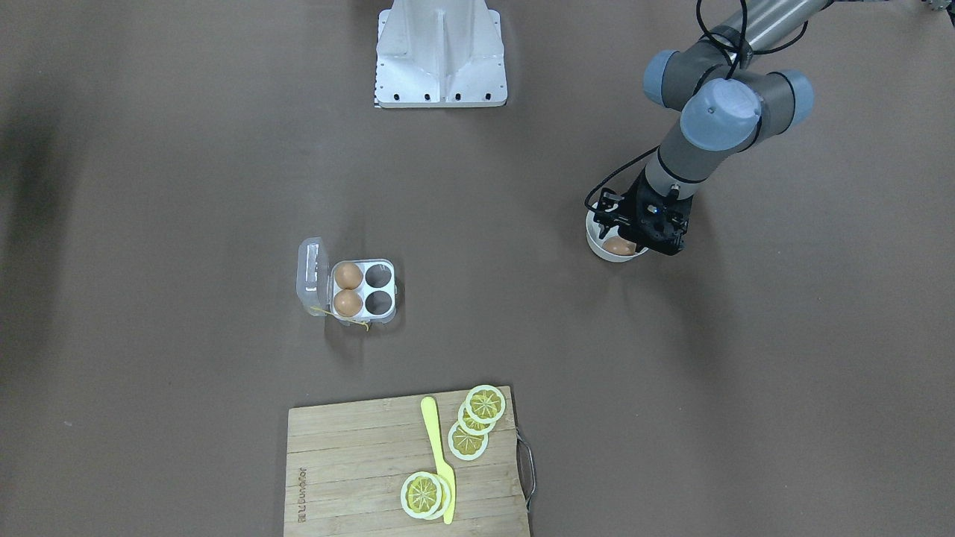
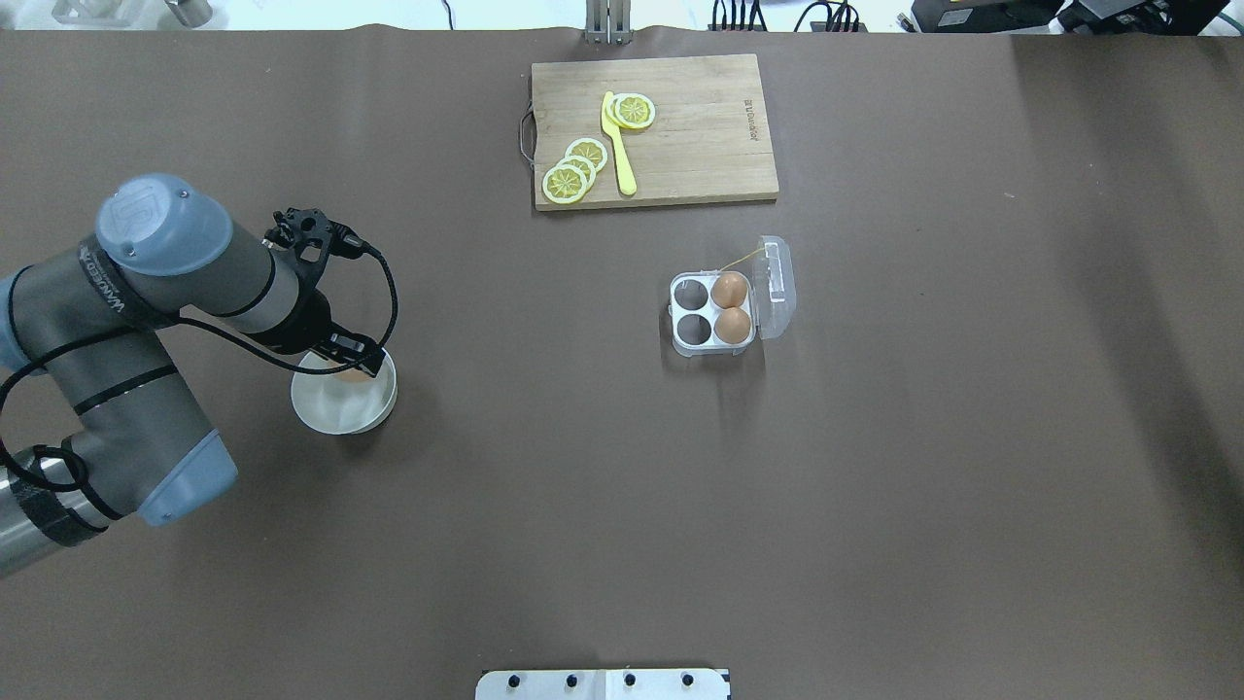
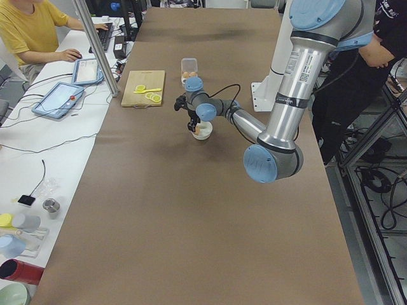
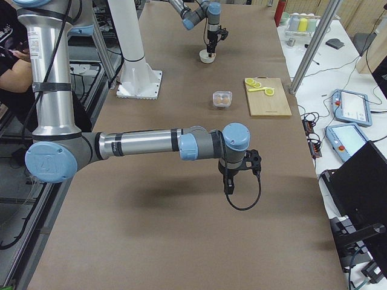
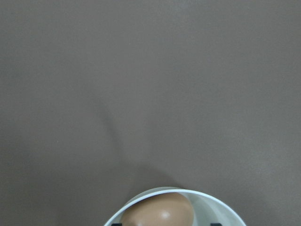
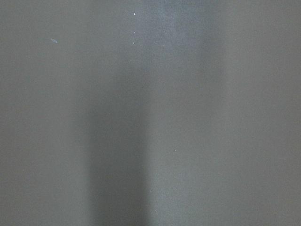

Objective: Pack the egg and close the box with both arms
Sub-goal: 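Lower the left gripper into the bowl around the brown egg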

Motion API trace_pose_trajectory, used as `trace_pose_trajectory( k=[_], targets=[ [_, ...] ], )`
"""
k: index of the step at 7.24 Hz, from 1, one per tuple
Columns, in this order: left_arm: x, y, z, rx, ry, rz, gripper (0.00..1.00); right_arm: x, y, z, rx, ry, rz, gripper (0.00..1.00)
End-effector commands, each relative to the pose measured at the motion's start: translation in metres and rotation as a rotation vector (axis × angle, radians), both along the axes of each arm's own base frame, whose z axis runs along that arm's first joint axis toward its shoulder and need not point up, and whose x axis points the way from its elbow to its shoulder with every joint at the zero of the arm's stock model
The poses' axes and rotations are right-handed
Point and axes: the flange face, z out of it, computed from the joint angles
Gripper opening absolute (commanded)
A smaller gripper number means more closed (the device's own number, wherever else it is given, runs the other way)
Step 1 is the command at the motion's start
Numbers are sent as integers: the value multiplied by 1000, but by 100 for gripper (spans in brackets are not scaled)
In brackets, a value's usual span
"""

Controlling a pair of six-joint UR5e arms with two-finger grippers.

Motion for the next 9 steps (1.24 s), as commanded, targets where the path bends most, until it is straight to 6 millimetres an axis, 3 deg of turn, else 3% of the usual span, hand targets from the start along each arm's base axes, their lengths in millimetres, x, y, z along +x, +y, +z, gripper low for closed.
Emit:
trace_pose_trajectory(
  k=[1,5,9],
  targets=[
    [2,-2,3,2,-7,6,70,0,0,0,0,0,1,100],
    [8,-4,16,-8,-23,13,69,0,1,1,-1,0,1,100],
    [10,-3,11,7,-16,24,64,0,1,2,-3,0,1,100]
  ],
)
